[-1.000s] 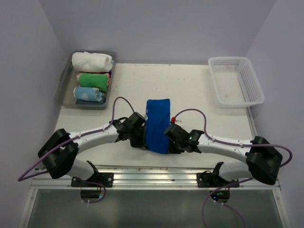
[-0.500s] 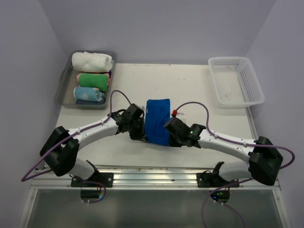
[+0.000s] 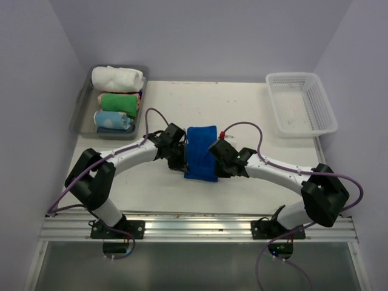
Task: Roll the towels
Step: Roll the towel
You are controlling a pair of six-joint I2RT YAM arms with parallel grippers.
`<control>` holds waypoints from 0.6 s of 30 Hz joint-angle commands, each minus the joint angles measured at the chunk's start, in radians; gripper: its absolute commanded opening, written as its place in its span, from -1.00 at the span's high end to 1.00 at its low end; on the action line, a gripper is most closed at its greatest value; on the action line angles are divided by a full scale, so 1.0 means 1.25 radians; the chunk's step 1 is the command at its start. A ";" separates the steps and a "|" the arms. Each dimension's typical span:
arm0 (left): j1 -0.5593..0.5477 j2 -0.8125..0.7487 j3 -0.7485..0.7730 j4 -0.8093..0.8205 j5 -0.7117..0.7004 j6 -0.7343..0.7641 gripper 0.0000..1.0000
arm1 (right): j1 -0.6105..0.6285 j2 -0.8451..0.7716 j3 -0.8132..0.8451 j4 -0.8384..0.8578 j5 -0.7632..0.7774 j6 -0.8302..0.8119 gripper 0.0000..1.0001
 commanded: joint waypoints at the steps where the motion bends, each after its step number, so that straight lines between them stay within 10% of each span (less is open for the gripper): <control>1: 0.018 0.033 0.034 0.000 -0.004 0.026 1.00 | -0.014 0.036 0.043 0.024 0.021 -0.025 1.00; 7: 0.021 0.070 0.035 0.012 -0.014 0.017 0.92 | -0.026 0.090 0.084 0.048 0.028 -0.024 0.80; 12: 0.024 0.043 0.036 -0.005 -0.053 0.001 0.07 | -0.031 0.095 0.123 0.037 0.053 -0.064 0.41; 18: 0.020 -0.064 0.023 -0.037 -0.146 -0.049 0.06 | -0.035 0.028 0.132 -0.004 0.092 -0.086 0.20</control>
